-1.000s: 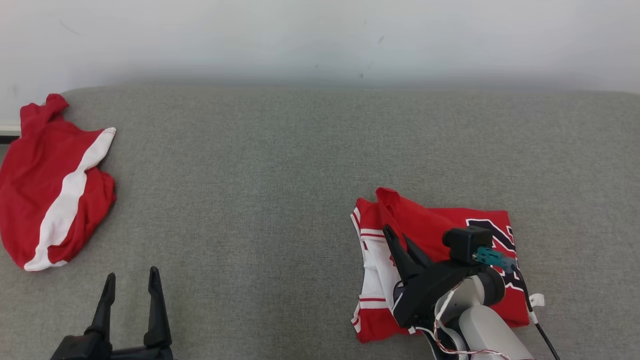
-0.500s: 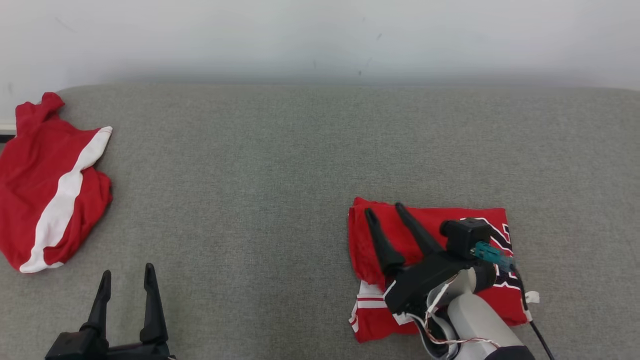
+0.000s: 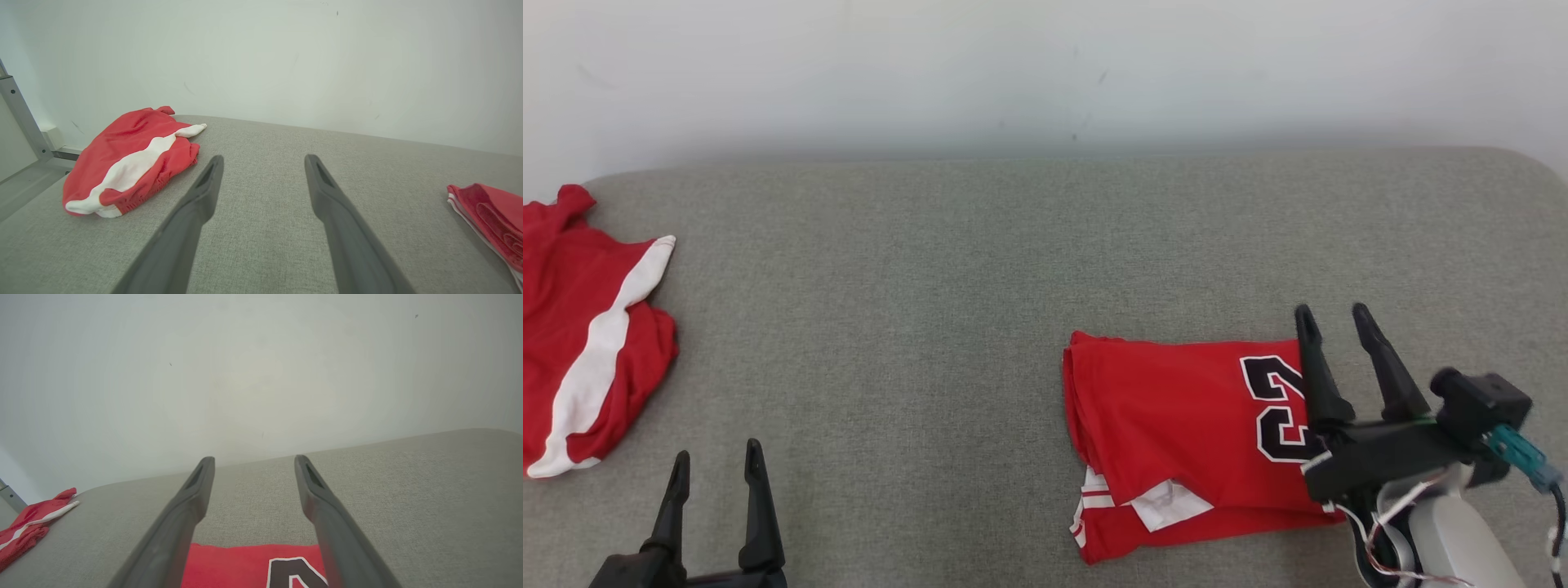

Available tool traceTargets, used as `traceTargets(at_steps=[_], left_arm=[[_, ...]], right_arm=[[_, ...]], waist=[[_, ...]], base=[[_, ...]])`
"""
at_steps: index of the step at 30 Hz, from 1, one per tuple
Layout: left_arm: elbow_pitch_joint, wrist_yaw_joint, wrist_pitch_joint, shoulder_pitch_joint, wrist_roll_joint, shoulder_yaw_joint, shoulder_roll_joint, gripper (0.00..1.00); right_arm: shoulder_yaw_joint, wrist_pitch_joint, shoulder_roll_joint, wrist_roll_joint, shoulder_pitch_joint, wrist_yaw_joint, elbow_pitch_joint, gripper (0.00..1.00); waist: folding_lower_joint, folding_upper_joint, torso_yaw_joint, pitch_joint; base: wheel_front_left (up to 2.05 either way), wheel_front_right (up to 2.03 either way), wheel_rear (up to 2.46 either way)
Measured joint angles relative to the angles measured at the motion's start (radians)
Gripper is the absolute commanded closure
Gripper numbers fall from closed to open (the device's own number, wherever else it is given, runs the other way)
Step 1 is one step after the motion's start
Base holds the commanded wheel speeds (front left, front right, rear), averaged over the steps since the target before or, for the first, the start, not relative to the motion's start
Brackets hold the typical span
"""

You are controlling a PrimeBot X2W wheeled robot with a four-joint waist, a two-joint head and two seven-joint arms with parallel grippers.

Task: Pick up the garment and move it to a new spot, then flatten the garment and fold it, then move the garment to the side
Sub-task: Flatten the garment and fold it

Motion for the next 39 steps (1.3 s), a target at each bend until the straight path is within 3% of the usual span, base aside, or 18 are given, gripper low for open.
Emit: traceTargets(at_steps=[13, 39], left_arm=[[-0.010, 0.001, 0.000, 0.019, 0.013, 0.002, 0.000, 0.00], [-0.052, -0.008, 0.000, 0.100, 0.130, -0.020, 0.031, 0.00]], right_arm=[[-0.052, -0.053, 0.040, -0.025, 0.154, 0.000, -0.087, 0.00], [-0.047, -0.093, 0.061, -0.102, 0.246, 0.000, -0.063, 0.00]], waist=[[0.0000, 0.0000, -0.036, -0.026], [-0.0001, 0.0000, -0.035, -0.099]], base=[[0.00, 0.00, 0.00], [0.00, 0.00, 0.00]])
